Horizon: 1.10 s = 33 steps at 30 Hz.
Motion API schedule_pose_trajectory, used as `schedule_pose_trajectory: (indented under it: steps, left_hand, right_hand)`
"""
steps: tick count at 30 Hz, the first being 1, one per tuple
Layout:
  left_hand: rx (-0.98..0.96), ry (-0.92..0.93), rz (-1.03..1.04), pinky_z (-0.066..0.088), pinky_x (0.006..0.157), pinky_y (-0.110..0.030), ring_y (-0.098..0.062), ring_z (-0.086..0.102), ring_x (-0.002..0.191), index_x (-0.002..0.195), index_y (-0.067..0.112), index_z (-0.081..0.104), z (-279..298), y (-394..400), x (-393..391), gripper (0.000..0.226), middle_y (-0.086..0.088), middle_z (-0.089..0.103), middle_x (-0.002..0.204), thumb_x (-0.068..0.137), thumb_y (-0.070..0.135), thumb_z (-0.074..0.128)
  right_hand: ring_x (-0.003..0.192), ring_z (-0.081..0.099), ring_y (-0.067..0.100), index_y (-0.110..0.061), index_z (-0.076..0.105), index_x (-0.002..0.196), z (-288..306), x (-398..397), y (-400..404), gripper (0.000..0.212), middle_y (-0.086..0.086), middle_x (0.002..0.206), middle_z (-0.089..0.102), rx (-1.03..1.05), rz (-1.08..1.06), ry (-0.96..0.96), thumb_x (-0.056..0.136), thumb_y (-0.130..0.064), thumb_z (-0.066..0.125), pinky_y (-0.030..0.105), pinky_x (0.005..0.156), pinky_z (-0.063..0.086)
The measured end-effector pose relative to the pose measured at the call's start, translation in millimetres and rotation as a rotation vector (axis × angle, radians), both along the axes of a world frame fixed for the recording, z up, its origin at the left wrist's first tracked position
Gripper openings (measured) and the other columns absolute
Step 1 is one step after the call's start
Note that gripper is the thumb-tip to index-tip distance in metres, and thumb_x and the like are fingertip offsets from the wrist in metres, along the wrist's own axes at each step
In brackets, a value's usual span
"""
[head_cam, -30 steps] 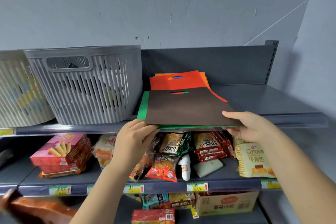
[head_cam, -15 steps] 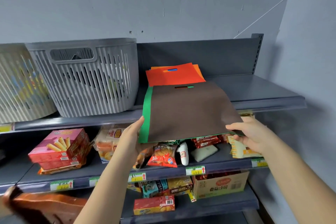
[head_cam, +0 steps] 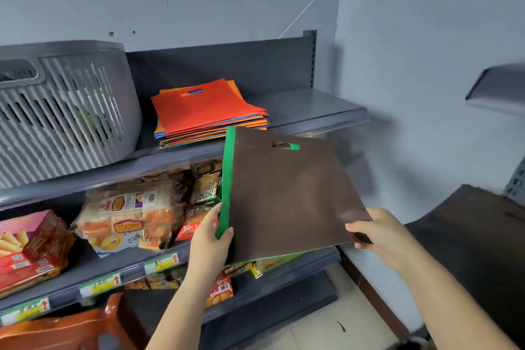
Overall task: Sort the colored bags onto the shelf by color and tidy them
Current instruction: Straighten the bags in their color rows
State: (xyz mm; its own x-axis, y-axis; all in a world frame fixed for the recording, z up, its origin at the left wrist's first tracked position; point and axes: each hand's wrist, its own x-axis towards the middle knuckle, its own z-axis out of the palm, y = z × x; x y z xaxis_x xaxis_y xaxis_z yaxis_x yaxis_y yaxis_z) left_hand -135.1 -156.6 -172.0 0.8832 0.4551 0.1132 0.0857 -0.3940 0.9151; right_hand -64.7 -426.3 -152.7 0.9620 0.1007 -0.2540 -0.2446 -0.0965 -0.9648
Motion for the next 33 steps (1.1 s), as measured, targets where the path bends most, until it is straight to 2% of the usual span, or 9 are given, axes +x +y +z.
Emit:
schedule_pose_trajectory:
  steps: [6, 9, 14, 16, 18, 20, 24, 27, 33]
  left_hand:
    - [-0.034, -0.090, -0.090, 0.044, 0.102, -0.041, -0.020, 0.056, 0.117, 0.121, 0.037, 0.051, -18, -49, -20, 0.052, 0.001, 0.060, 0.127, 0.090, -0.004, 0.055]
    - [-0.195, -0.117, -0.136, 0.045, 0.097, -0.033, -0.012, 0.060, 0.108, 0.109, 0.043, 0.055, -20, -75, -26, 0.051, 0.021, 0.065, 0.107, 0.092, -0.004, 0.052]
    - [-0.369, -0.164, -0.256, 0.048, 0.090, -0.019, -0.003, 0.061, 0.101, 0.117, 0.029, 0.060, -25, -112, -27, 0.038, 0.004, 0.066, 0.116, 0.095, 0.001, 0.048]
    - [-0.410, -0.148, -0.299, 0.048, 0.094, -0.022, -0.003, 0.061, 0.103, 0.110, 0.031, 0.065, -29, -122, -21, 0.035, 0.003, 0.069, 0.111, 0.097, 0.004, 0.046]
    - [-0.440, -0.127, -0.363, 0.042, 0.102, -0.039, -0.018, 0.060, 0.111, 0.112, 0.029, 0.067, -33, -131, -11, 0.034, 0.000, 0.070, 0.112, 0.099, 0.008, 0.044]
    - [-0.521, -0.118, -0.388, 0.049, 0.091, -0.038, -0.022, 0.065, 0.099, 0.112, 0.027, 0.067, -34, -140, 4, 0.034, -0.004, 0.070, 0.112, 0.099, 0.007, 0.041]
    - [-0.651, -0.110, -0.451, 0.055, 0.063, -0.018, -0.007, 0.069, 0.077, 0.104, 0.023, 0.065, -28, -160, 32, 0.035, 0.005, 0.074, 0.092, 0.099, 0.001, 0.037]
    - [-0.716, -0.093, -0.520, 0.056, 0.059, -0.019, -0.006, 0.069, 0.073, 0.104, 0.021, 0.063, -24, -165, 53, 0.034, 0.007, 0.074, 0.086, 0.100, 0.002, 0.035]
    - [-0.766, -0.058, -0.625, 0.055, 0.053, -0.019, -0.007, 0.069, 0.066, 0.103, 0.018, 0.061, -22, -154, 96, 0.032, 0.005, 0.074, 0.079, 0.100, 0.002, 0.033]
  right_hand:
    - [0.085, 0.063, 0.022, -0.006, 0.067, 0.102, -13, -55, -58, 0.022, 0.010, 0.098, 0.070, -0.009, -0.071, -0.048, 0.088, 0.007, 0.055, 0.022, 0.046, 0.046]
    - [0.084, 0.064, 0.023, -0.011, 0.068, 0.095, -22, -79, -83, 0.024, 0.006, 0.092, 0.071, -0.009, -0.168, -0.084, 0.087, 0.007, 0.055, 0.023, 0.046, 0.047]
    - [0.087, 0.066, 0.015, -0.018, 0.069, 0.092, -35, -108, -116, 0.023, 0.000, 0.092, 0.072, 0.022, -0.328, -0.116, 0.087, 0.002, 0.059, 0.018, 0.052, 0.049]
    - [0.092, 0.067, 0.019, -0.019, 0.069, 0.091, -39, -113, -128, 0.025, 0.002, 0.094, 0.073, 0.027, -0.384, -0.129, 0.086, 0.003, 0.060, 0.026, 0.064, 0.055]
    - [0.098, 0.066, 0.023, -0.021, 0.070, 0.091, -40, -117, -139, 0.027, 0.002, 0.095, 0.073, 0.014, -0.449, -0.153, 0.085, 0.003, 0.061, 0.037, 0.084, 0.053]
    - [0.098, 0.066, 0.021, -0.023, 0.069, 0.091, -40, -120, -149, 0.029, 0.000, 0.094, 0.073, 0.011, -0.518, -0.172, 0.085, 0.004, 0.061, 0.035, 0.087, 0.050]
    - [0.091, 0.066, 0.018, -0.024, 0.068, 0.088, -36, -124, -164, 0.028, -0.001, 0.091, 0.071, 0.057, -0.686, -0.155, 0.087, 0.003, 0.059, 0.032, 0.077, 0.051]
    - [0.091, 0.065, 0.021, -0.021, 0.068, 0.091, -36, -124, -175, 0.026, 0.001, 0.093, 0.071, 0.027, -0.813, -0.138, 0.086, 0.003, 0.060, 0.035, 0.087, 0.049]
    - [0.092, 0.060, 0.022, -0.009, 0.067, 0.102, -33, -124, -191, 0.025, 0.006, 0.099, 0.065, -0.267, -0.984, -0.073, 0.084, 0.007, 0.059, 0.028, 0.079, 0.042]
